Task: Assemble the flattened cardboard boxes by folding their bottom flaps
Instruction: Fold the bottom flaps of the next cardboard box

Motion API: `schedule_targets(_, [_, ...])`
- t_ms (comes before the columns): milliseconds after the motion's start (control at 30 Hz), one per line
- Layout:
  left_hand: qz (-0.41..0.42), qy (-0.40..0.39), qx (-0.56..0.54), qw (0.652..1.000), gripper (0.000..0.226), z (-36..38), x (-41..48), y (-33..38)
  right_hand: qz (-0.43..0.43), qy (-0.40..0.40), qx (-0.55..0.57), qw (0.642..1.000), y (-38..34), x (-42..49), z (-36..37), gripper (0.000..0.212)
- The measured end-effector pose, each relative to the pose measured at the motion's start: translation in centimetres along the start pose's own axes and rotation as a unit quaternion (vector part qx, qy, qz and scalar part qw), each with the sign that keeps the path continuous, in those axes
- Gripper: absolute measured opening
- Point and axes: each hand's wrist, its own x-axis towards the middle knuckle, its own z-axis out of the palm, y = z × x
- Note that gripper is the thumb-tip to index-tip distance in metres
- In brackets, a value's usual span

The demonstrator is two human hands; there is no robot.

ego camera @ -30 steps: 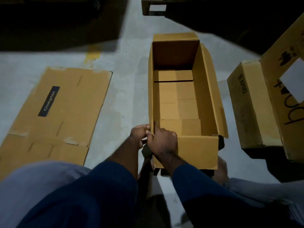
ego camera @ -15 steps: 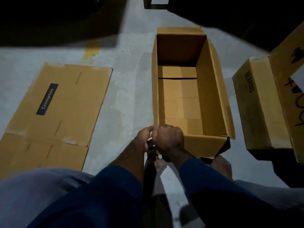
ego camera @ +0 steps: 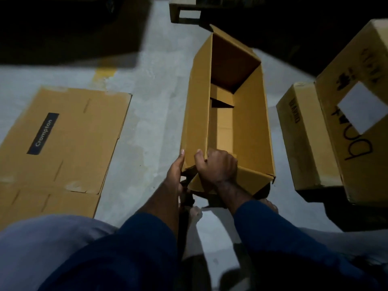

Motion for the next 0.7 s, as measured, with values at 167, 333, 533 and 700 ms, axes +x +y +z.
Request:
schedule_targets(167, [0.003, -0.035, -0.081, 0.996, 0.072, -1.1, 0.7, -0.2, -0.011, 0.013, 0.022, 1.000, -0.8, 0.2, -1.3, 0.044])
schedule_targets(333, [-0.025, -0.016, -0.214, 0.976, 0.083, 0.1, -0.2, -1.7, -0.002, 0.031, 0.066, 0.997, -0.9, 0.5, -1.8, 0.049])
schedule_targets(533, [-0.029, -0.034, -0.270, 0.962, 0.091, 1.2, 0.1, -2.6, 0.043, 0.061, 0.162, 0.984, 1.2, 0.4, -0.9, 0.047])
schedule_targets(700, [-0.006, -0.060, -0.261, 0.964, 0.094, 1.0, 1.1, -3.0, 0.053, 0.084, 0.193, 0.976, 2.8, 0.9, -0.3, 0.052])
